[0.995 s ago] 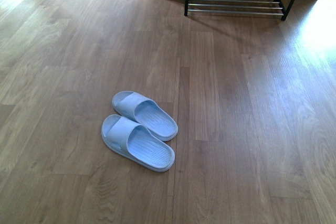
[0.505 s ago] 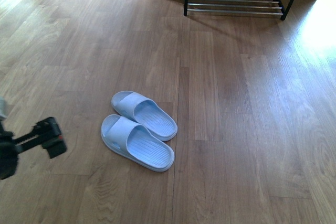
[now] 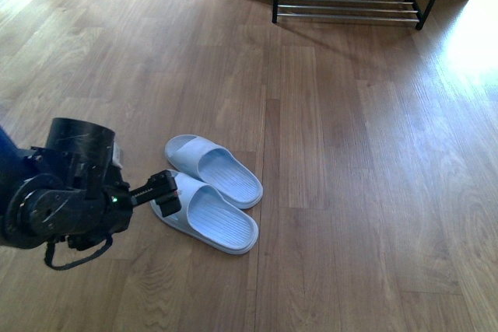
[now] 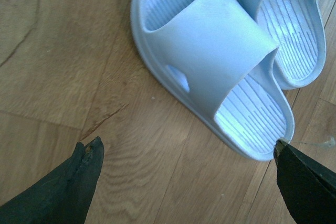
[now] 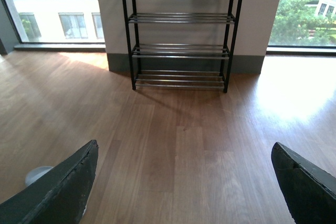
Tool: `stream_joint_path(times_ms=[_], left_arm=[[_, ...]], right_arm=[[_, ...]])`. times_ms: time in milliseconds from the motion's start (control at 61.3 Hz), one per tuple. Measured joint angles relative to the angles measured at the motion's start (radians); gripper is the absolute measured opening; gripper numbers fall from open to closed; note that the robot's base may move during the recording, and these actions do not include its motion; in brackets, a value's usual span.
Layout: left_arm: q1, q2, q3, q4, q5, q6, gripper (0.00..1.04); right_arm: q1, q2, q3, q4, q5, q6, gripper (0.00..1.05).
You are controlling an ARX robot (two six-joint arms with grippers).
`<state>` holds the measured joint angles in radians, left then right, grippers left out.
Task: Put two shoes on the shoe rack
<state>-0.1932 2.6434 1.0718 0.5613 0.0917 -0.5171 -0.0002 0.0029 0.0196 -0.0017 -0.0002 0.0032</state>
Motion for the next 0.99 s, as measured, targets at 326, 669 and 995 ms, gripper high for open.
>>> stream_joint_path(times_ms=[326, 669, 995], left_arm=[[-0.065, 0.237, 0.366, -0.212, 0.014, 0.016, 0.95], [-0.053, 0.28, 0.436, -0.304, -0.119, 0.054, 0.95], [0.011, 0.328, 0.4, -0.254, -0.205, 0.107, 0.78]], right_arm=[[0.0, 0.0, 0.0, 0.0, 0.0, 0.0, 0.96], [0.0, 0.0, 0.0, 0.0, 0.0, 0.0, 0.96], [0.0, 0.0, 0.0, 0.0, 0.0, 0.0, 0.96]])
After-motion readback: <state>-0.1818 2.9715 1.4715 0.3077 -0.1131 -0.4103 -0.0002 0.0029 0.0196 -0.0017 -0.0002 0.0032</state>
